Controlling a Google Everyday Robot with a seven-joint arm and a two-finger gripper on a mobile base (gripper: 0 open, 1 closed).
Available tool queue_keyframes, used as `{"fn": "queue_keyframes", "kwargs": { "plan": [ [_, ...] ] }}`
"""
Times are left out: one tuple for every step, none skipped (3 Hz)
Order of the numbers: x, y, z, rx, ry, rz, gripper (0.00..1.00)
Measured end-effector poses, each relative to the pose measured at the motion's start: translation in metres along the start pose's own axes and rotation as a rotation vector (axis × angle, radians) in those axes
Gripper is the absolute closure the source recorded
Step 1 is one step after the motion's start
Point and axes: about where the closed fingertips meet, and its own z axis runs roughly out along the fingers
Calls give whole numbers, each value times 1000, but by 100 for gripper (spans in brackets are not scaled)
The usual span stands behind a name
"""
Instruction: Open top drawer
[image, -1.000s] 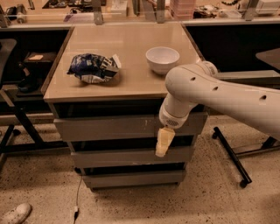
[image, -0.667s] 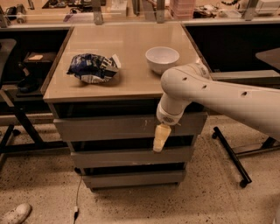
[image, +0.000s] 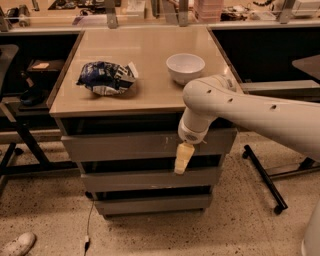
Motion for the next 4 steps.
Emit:
{"fn": "queue_keyframes", "kwargs": {
  "plan": [
    [2, 9, 15, -34, 13, 0, 0],
    [5, 16, 23, -61, 26, 12, 0],
    [5, 16, 22, -61, 26, 12, 18],
    [5, 16, 22, -61, 26, 12, 41]
  ]
}}
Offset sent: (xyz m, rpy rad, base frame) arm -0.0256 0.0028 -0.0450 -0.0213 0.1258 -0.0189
